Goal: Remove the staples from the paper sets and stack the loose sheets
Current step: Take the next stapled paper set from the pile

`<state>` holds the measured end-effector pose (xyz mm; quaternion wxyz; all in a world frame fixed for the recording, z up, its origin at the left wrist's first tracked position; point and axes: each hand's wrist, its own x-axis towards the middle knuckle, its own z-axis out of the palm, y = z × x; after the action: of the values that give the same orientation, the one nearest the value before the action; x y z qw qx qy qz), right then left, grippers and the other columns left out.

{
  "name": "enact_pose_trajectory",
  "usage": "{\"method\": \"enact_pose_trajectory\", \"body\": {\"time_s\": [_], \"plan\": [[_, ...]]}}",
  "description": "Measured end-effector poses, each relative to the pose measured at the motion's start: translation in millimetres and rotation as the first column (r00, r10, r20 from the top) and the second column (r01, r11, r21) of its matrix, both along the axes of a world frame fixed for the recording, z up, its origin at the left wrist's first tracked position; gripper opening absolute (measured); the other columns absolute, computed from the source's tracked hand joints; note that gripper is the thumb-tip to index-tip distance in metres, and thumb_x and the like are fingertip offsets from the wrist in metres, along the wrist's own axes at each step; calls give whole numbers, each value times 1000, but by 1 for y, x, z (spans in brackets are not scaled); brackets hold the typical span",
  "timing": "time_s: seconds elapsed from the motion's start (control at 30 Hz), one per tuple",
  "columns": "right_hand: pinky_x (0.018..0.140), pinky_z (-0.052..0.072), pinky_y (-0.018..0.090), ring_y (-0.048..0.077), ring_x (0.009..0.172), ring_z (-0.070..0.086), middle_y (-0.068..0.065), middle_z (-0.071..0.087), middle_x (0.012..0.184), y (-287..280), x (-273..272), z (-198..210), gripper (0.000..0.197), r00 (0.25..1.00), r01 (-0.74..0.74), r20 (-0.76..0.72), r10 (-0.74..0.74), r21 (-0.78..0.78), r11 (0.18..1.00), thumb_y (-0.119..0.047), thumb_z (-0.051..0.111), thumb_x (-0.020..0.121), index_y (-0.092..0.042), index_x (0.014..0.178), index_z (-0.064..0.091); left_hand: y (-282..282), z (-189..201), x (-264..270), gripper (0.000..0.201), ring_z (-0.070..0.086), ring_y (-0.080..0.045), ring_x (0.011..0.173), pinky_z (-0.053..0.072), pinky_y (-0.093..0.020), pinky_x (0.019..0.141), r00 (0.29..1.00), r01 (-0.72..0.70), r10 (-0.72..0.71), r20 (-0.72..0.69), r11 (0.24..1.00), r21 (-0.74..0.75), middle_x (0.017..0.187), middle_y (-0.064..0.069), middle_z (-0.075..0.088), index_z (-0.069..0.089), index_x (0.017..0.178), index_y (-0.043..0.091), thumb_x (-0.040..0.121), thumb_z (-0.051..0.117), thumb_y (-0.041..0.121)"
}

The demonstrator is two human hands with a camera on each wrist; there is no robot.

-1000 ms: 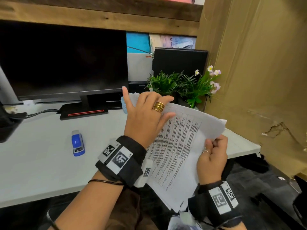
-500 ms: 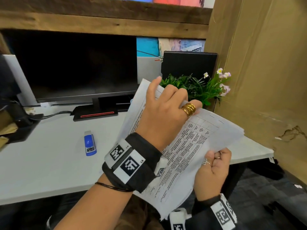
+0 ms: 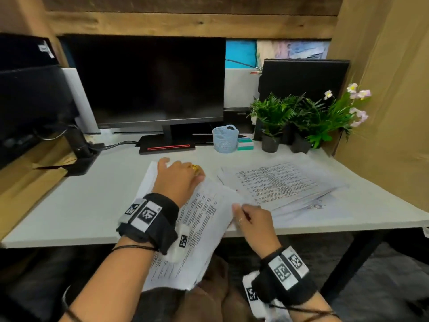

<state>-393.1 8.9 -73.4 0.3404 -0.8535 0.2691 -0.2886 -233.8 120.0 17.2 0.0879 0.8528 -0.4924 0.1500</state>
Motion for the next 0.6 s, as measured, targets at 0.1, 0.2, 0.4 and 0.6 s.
{"method": "enact_pose_trajectory", "body": {"time_s": [0.1, 0.2, 0.4, 0.6], "plan": [[66, 32, 20, 10, 66, 53, 5, 65, 69, -11, 32, 22, 27, 1000, -16, 18, 16, -5, 1000, -10, 44, 85, -8, 72, 67, 14, -21, 15, 27, 54, -14, 100, 22, -36, 100, 998, -33, 33, -45, 999, -1, 105, 10, 64, 61, 106, 33, 99, 35, 38], [93, 40, 20, 23, 100, 59, 12, 69, 104, -25, 68, 42, 32, 993, -34, -115, 41, 64, 997, 6, 41, 88, -3, 94, 71, 20, -30, 22, 28, 55, -13, 98, 25, -33, 94, 996, -67, 68, -55, 997, 28, 103, 10, 64, 58, 108, 34, 100, 31, 38], [93, 44, 34, 28, 113, 54, 14, 58, 124, -32, 131, 50, 59, 774, -74, -630, 67, 14, 997, -52, 58, 85, -3, 119, 57, 35, -35, 25, 32, 55, -14, 83, 29, -33, 93, 993, -101, 102, -51, 994, 29, 78, 10, 56, 60, 98, 31, 94, 36, 52], [103, 37, 35, 31, 122, 47, 14, 48, 138, -23, 146, 49, 54, 729, -69, -671, 135, 124, 990, -46, 51, 89, -11, 131, 48, 46, -34, 27, 52, 48, -12, 74, 25, -33, 91, 980, -188, 195, -43, 974, 125, 70, 10, 53, 62, 104, 35, 78, 40, 75]]}}
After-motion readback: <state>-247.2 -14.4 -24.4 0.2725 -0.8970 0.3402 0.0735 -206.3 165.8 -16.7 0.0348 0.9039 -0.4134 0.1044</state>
